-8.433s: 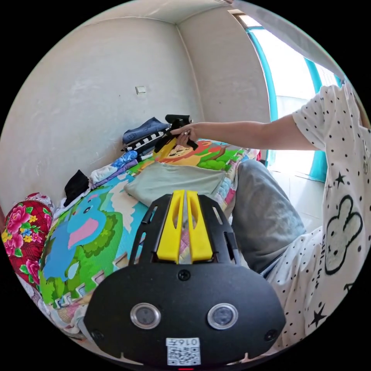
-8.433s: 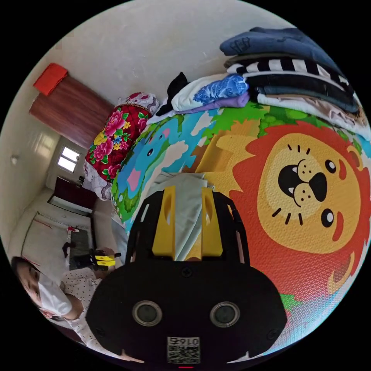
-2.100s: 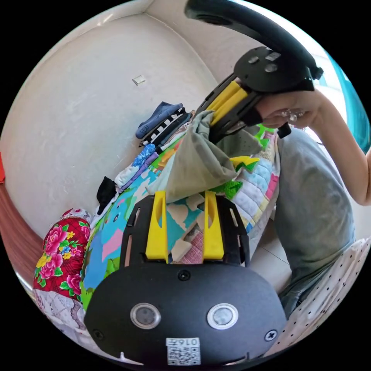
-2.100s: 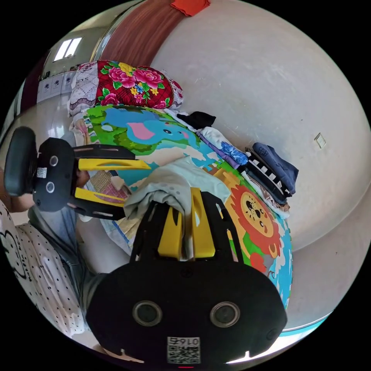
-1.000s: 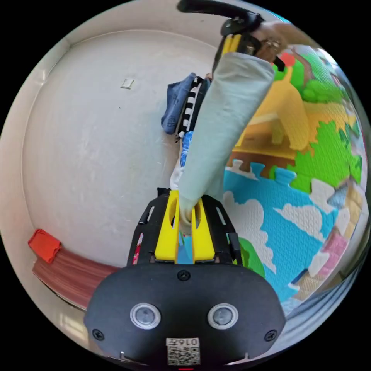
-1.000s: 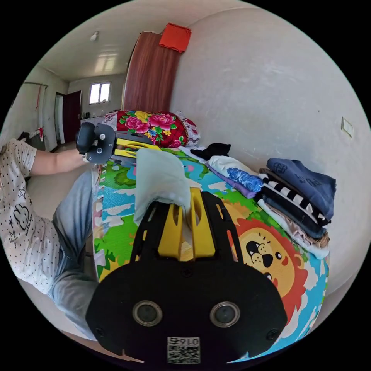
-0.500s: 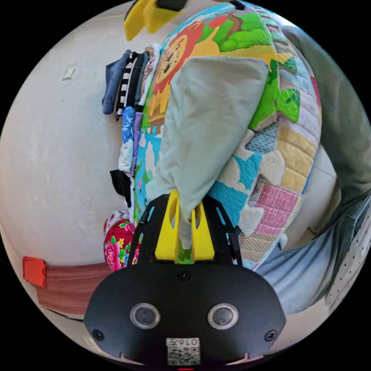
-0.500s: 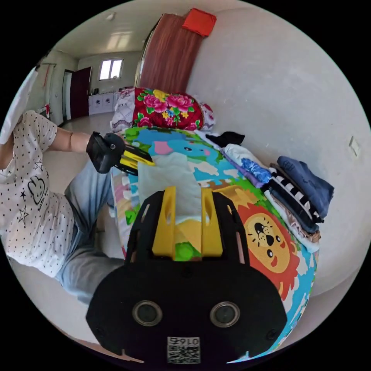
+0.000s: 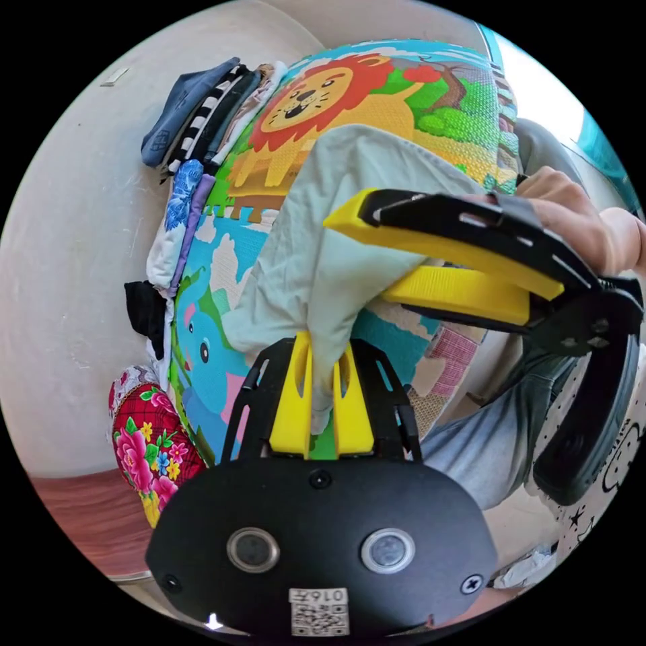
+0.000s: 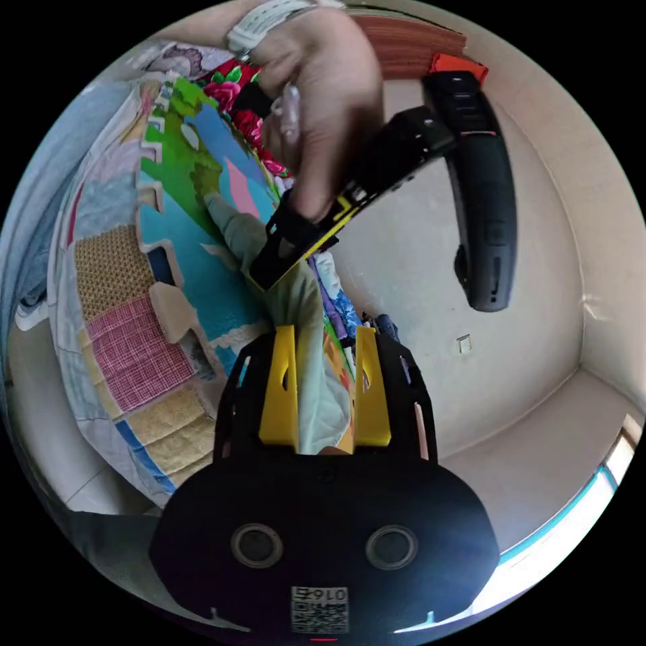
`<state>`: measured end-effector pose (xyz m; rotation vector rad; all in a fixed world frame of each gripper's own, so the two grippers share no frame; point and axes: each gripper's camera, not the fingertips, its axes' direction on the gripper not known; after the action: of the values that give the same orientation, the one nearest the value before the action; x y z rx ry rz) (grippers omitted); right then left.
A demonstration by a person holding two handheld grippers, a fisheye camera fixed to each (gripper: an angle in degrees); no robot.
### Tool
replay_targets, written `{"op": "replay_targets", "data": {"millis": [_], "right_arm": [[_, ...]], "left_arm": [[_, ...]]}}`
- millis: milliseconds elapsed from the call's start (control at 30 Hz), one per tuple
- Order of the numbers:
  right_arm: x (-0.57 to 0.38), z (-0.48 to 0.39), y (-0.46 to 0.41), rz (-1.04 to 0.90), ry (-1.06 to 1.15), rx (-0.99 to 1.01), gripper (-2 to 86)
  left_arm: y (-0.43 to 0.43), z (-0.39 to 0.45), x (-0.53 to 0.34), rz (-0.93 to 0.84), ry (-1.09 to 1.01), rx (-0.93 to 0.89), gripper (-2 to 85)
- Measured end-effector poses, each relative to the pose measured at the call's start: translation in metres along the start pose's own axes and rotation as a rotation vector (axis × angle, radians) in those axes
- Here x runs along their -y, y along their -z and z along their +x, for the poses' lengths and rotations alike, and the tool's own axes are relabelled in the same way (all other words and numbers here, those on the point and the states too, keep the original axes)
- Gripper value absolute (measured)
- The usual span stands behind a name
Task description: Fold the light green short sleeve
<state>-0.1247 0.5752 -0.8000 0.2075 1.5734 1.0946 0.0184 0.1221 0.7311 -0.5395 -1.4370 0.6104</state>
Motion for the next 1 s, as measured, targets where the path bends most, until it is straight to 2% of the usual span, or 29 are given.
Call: {"op": "replay_targets", "data": {"millis": [100, 233, 433, 533, 600, 700, 800, 1000], "right_arm": [[0.013, 0.011, 0.017, -0.014, 0.052, 0.03, 12.2], [0.035, 0.06, 0.044, 0.001, -0.071, 0.228, 11.9], [0.087, 0.071, 0.031, -0.13, 0.011, 0.065, 11.9], [0.095, 0.09, 0.037, -0.118, 0.022, 0.094, 10.7], [0.098, 0.099, 0.042, -0.117, 0.051, 0.096, 9.4], [0.109, 0.108, 0.048, -0.134, 0.136, 0.044, 6.3], [0.119, 0.103, 0.053, -0.121, 0.226, -0.075, 4.3], [0.139, 0.119, 0.046, -0.087, 0.22, -0.06, 4.8]], "left_arm": [[-0.001, -0.016, -0.001, 0.003, 0.002, -0.03, 3.9], [0.0, -0.038, 0.002, -0.012, -0.017, -0.077, 3.9], [0.011, -0.055, -0.009, 0.02, -0.021, -0.042, 4.3], [0.016, -0.042, -0.024, 0.087, 0.015, 0.112, 5.5], [0.013, -0.016, -0.033, 0.114, 0.022, 0.345, 7.4], [0.01, 0.007, -0.04, 0.168, 0.044, 0.543, 7.7], [0.0, 0.006, -0.036, 0.145, 0.044, 0.622, 7.9], [-0.01, -0.009, -0.035, 0.176, -0.032, 0.632, 3.7]]}}
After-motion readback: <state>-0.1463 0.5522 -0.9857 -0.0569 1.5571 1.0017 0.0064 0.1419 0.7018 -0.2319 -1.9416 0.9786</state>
